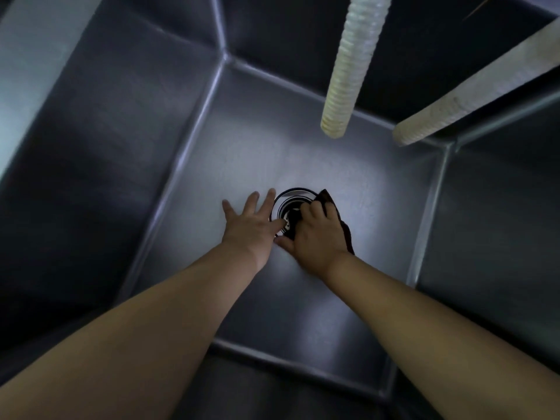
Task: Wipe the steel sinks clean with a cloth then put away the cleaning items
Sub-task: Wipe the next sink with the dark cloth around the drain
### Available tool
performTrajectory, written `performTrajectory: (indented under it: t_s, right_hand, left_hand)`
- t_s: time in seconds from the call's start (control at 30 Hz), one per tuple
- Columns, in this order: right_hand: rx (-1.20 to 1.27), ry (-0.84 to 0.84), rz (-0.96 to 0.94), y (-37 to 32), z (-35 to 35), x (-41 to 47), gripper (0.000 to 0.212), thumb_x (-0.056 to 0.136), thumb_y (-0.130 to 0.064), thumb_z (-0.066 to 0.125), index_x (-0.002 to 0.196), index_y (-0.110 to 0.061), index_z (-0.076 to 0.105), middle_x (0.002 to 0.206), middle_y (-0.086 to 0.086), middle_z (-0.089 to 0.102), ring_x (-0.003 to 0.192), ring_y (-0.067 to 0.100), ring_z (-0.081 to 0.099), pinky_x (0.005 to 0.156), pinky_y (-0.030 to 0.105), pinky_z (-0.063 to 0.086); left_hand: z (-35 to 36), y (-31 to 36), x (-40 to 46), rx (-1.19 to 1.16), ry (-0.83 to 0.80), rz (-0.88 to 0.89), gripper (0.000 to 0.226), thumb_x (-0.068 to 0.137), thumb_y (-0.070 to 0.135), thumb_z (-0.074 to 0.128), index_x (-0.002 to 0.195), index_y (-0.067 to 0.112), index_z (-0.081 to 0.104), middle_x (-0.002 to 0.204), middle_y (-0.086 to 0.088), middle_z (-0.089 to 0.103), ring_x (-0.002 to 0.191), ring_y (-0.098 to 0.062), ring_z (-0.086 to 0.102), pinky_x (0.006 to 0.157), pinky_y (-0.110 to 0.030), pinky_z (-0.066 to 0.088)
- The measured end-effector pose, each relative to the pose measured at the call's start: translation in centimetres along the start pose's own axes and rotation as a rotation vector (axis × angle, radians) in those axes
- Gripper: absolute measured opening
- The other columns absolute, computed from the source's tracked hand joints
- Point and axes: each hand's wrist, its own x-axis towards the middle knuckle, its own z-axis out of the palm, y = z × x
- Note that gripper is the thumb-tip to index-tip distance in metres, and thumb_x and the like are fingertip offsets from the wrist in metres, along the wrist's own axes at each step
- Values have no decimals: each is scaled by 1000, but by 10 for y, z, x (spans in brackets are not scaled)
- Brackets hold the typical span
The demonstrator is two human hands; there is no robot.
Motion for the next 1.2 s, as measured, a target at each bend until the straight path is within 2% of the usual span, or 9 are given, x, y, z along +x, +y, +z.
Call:
performTrajectory:
  t_s: [0.13,0.23,0.33,0.4,0.5,0.6,0.8,1.03,1.2]
  right_hand:
    - [225,193,131,12,5,-39,46,85,-46,56,115,-13,66,100,13,57,92,34,52,78,38,39]
    - [193,181,173,14,22,-90,60,80,-52,45,118,-9,63,95,16,59,82,32,53,70,34,43]
    - [118,173,23,5,38,-120,66,75,-59,43,116,-12,65,97,15,63,85,29,44,75,36,32]
    - [99,146,-181,-9,42,-124,70,76,-62,39,119,-15,65,103,14,66,92,29,45,78,37,31]
    - [66,82,-399,-45,40,-109,75,80,-68,28,130,-20,57,124,12,62,111,31,55,92,41,31]
    - [69,99,-473,-84,30,-68,76,84,-68,34,143,-20,39,145,18,40,136,36,34,111,56,21]
    - [77,182,-372,-102,-6,51,66,93,-53,32,150,-23,17,155,20,16,144,36,5,115,54,-2]
    - [117,237,-30,-17,-37,147,61,95,-51,26,150,-28,13,158,14,6,145,34,-2,114,50,1]
    - [131,239,130,71,-24,115,64,92,-51,23,151,-26,17,157,16,12,144,36,5,115,49,5]
  left_hand:
    - [1,-2,-5,21,30,-4,87,81,11,65,146,39,14,156,-3,-22,144,-30,-13,109,-67,6]
    - [5,-7,-19,16,90,-12,98,81,16,67,149,31,-3,156,-7,-20,144,-29,-9,113,-59,8]
    - [5,-20,-40,28,92,-27,89,88,34,60,150,23,-2,157,-9,-14,145,-30,-5,116,-52,9]
    - [-8,-33,-53,-4,31,-86,76,88,39,57,148,18,15,158,-9,1,144,-28,2,113,-48,15]
    - [-35,-54,-72,-10,-18,-153,39,92,33,49,127,17,44,135,-8,43,127,-27,36,92,-38,35]
    - [-55,-71,-89,-101,-30,-243,27,95,31,43,119,18,45,122,-7,52,112,-27,50,80,-36,39]
    - [-56,-78,-104,-220,56,-384,20,94,28,44,113,24,48,120,-6,56,106,-28,55,79,-38,43]
    - [-35,-94,-94,-254,45,-356,19,93,31,47,108,18,50,117,-11,60,106,-31,57,83,-35,46]
    - [-32,-95,-86,-229,67,-322,23,93,33,46,111,17,48,121,-11,58,108,-32,57,84,-36,46]
